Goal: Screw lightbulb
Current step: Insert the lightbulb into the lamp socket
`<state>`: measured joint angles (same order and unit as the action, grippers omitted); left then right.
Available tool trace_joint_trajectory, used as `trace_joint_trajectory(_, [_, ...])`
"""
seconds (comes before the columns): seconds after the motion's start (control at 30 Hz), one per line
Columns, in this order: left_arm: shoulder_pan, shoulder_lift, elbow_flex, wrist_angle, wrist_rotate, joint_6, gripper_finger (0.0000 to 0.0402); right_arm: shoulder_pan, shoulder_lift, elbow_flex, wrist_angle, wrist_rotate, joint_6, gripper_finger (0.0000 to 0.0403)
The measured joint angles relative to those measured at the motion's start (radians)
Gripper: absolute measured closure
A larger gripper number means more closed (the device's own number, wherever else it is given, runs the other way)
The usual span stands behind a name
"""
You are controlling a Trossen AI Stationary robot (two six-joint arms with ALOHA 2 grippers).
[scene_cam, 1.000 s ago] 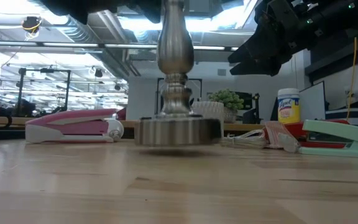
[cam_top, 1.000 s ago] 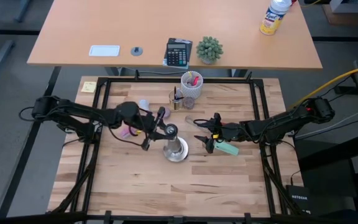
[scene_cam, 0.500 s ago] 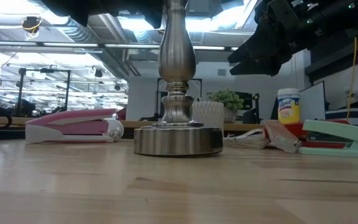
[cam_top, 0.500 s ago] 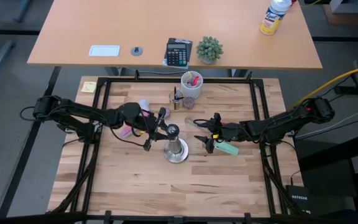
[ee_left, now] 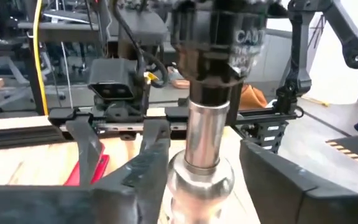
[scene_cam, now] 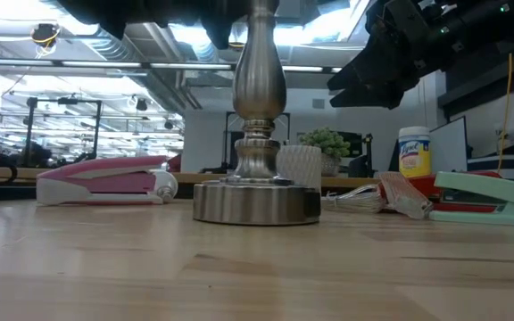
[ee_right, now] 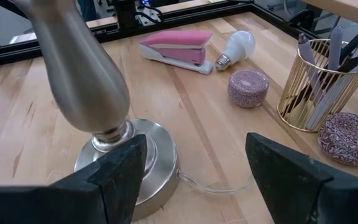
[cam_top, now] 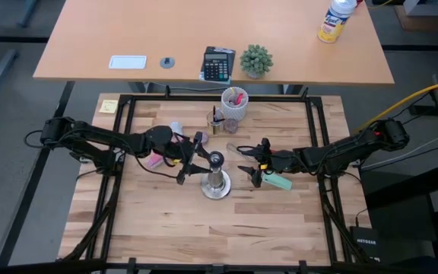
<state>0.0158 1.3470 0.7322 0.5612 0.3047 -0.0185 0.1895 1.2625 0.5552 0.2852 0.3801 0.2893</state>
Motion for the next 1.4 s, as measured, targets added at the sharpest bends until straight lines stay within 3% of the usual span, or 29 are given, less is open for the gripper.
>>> trace_joint_trajectory(0.27, [0.0, -0.133, 0.0, -0.045, -0.003, 0.057, 0.0183, 0.0, 0.0, 0.0, 0.001, 0.0, 0.0, 0.0123])
trace_joint_trajectory(0.43, [0.014, -0.29, 0.0, -0.199, -0.044, 0.127, 0.0183, 0.0, 0.0, 0.0, 0.0, 0.0, 0.0, 0.0123])
trace_joint_trajectory(0.8, [0.081, -0.577, 0.0, -0.337, -0.329, 0.342, 0.0183, 0.0, 0.0, 0.0, 0.0, 0.0, 0.0, 0.0123])
trace_joint_trajectory(1.13, [0.181, -0.603, 0.0, -0.321, -0.494, 0.495, 0.0183, 0.0, 0.0, 0.0, 0.0, 0.0, 0.0, 0.0123])
trace_joint_trajectory(1.4, [0.263, -0.597, 0.0, -0.323, -0.67, 0.452, 0.0183, 0.0, 0.0, 0.0, 0.009, -0.011, 0.0, 0.0123])
